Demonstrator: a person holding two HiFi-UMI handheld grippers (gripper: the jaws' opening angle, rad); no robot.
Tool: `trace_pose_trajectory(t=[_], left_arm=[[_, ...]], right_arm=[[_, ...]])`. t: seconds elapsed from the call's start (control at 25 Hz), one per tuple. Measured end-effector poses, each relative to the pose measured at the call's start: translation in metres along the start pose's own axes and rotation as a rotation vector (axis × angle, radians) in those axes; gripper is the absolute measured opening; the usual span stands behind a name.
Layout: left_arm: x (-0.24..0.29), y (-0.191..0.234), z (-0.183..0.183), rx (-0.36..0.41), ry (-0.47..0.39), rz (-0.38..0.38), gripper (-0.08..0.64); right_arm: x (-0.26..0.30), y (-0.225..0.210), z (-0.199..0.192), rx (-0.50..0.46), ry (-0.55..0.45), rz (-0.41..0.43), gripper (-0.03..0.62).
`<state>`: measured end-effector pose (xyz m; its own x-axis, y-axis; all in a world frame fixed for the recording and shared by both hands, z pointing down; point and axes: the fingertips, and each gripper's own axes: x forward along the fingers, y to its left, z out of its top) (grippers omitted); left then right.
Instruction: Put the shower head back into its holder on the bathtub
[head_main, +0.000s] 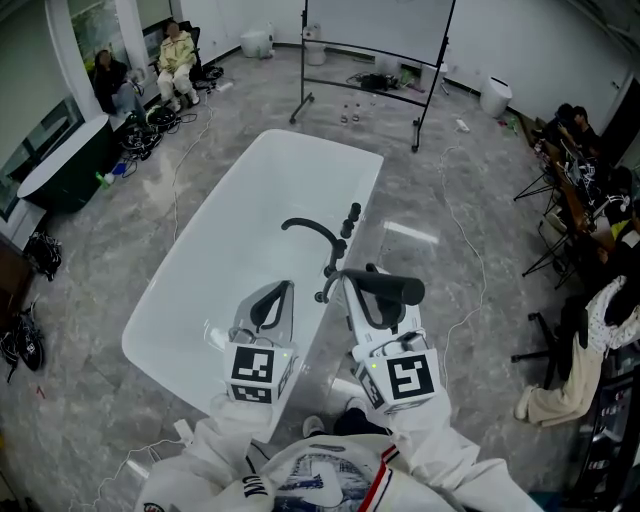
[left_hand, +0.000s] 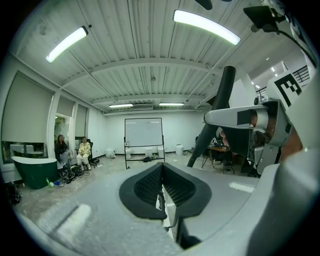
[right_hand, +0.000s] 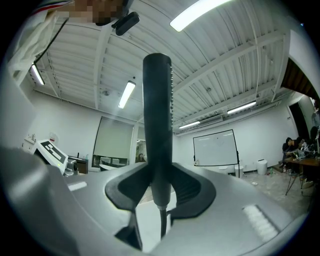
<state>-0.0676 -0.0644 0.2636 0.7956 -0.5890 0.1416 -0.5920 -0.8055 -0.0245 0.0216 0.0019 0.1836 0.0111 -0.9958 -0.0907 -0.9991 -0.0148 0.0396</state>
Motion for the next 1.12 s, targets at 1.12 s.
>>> trace_pose_trajectory(t=[1.12], left_arm=[[0.080,0.007,-0.037,-0.039,0.098,0.161,0.000]], right_arm=[[0.066,-0.063,-0.061,0.073,0.093,0.184,0.138]])
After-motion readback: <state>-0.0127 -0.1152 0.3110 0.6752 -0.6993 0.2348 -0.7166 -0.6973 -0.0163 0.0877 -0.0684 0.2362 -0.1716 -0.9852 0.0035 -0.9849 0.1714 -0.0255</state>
